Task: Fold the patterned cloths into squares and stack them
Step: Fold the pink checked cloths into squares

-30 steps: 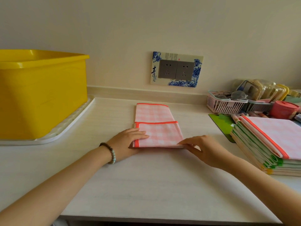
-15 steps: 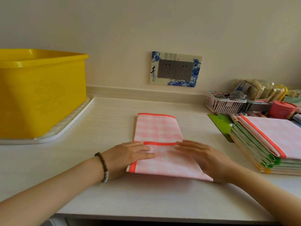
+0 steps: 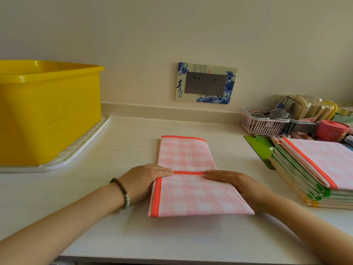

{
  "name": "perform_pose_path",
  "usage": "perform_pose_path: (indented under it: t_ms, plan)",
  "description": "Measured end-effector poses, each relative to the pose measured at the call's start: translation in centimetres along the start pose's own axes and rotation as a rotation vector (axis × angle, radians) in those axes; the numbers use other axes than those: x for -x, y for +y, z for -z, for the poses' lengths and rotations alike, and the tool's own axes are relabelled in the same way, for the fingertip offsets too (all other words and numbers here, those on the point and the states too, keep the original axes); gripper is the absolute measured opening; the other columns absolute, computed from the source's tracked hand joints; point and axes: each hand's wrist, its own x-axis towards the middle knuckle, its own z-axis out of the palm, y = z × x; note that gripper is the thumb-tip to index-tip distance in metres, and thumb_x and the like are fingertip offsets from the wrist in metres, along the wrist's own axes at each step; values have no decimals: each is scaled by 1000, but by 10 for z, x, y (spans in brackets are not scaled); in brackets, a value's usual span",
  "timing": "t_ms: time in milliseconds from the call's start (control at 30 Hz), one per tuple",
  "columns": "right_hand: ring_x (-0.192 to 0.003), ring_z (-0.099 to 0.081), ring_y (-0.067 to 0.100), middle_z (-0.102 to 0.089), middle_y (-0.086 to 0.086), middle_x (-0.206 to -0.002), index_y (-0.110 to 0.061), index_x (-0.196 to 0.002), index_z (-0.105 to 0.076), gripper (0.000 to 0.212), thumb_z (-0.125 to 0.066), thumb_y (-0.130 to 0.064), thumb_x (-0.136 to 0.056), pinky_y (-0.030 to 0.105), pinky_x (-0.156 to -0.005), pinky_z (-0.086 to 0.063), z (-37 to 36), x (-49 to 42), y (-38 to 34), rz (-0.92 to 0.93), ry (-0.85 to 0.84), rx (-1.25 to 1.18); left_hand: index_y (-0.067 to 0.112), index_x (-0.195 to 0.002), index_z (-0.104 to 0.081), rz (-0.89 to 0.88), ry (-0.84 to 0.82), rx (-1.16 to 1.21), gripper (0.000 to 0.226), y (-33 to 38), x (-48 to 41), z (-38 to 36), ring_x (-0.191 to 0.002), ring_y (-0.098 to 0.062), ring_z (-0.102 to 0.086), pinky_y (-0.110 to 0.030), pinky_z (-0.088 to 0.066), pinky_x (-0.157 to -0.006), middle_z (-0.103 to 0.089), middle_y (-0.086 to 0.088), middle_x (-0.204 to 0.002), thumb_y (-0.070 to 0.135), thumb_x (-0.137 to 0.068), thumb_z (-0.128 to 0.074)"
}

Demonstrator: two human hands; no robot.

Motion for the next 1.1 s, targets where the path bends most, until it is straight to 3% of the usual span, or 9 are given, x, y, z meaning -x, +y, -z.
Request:
perform_pose_path:
  t_ms: [100, 167, 300, 467, 567, 767, 867, 1000, 1100]
  plan:
    - [-76, -47, -35, -62, -36, -73, -41, -94, -58, 27, -60, -15, -86, -3, -73, -37, 0, -8, -1, -124, 184, -229, 18, -107, -70, 167, 88, 362, 30, 4, -6, 6, -99, 0, -62, -19, -45, -93, -68, 4, -109, 1, -92, -51]
    - [-54, -50, -21, -57, -24, -57, -30, -74, -58, 32, -57, -2, -90, 1, -60, -37, -1, -18, 1, -201, 329, -351, 12, -88, -73, 270, 168, 423, 22, 3, -10, 11, -73, 1, -65, -12, -48, -71, -70, 3, -82, -4, -86, -57]
    - [-58, -48, 11, -63, 5, -70, -4, -87, -67, 20, -61, -24, -89, 28, -61, -42, 0, -35, 0, -265, 374, -544, 20, -73, -69, 365, 255, 412, 10, -7, -23, 10, -65, 4, -61, -11, -46, -67, -67, 11, -71, 27, -79, -74]
    - [-43, -51, 1, -66, -1, -65, -14, -90, -63, 11, -71, -17, -82, 18, -47, -43, -6, -49, 4, -338, 472, -591, 12, -79, -70, 451, 298, 464, 20, -13, -34, 5, -67, -11, -63, -22, -51, -67, -69, 4, -73, 31, -77, -75]
    - [-42, -53, -1, -66, -1, -66, -14, -92, -64, 18, -75, -19, -79, 14, -44, -40, -8, -58, 9, -395, 483, -534, 13, -76, -62, 494, 287, 380, 24, -16, -39, 2, -61, -8, -56, -16, -40, -57, -61, 7, -66, 34, -77, -74]
    - [-56, -54, 10, -59, -3, -80, -17, -107, -51, 36, -73, -24, -79, 20, -50, -38, 0, -66, 5, -504, 396, -401, 13, -116, -47, 602, 176, 261, 56, -17, -46, 4, -75, -13, -57, -22, -42, -66, -59, 5, -75, 44, -76, -72]
    - [-75, -52, 12, -55, 1, -101, -16, -117, -52, 37, -67, -25, -84, 22, -60, -39, -1, -69, 1, -469, 439, -223, 15, -130, -36, 586, 184, 105, 62, -16, -49, 8, -98, -20, -56, -30, -45, -82, -56, -2, -107, 44, -83, -63]
    - [-111, -54, 20, -49, 2, -130, -17, -124, -55, 33, -54, -26, -92, 30, -91, -42, -6, -89, -18, -280, 539, -111, 16, -146, -27, 417, 144, 103, 50, -15, -65, 7, -138, -21, -28, -32, -26, -112, -31, -3, -149, 28, -98, -39]
    - [-135, -35, 19, -39, 3, -147, -15, -138, -44, 42, -41, -28, -98, 29, -109, -26, -13, -117, -36, -223, 415, 12, 11, -149, -17, 377, -50, 26, 50, -17, -80, -1, -145, -18, -7, -29, -10, -117, -10, -6, -158, 24, -101, -27]
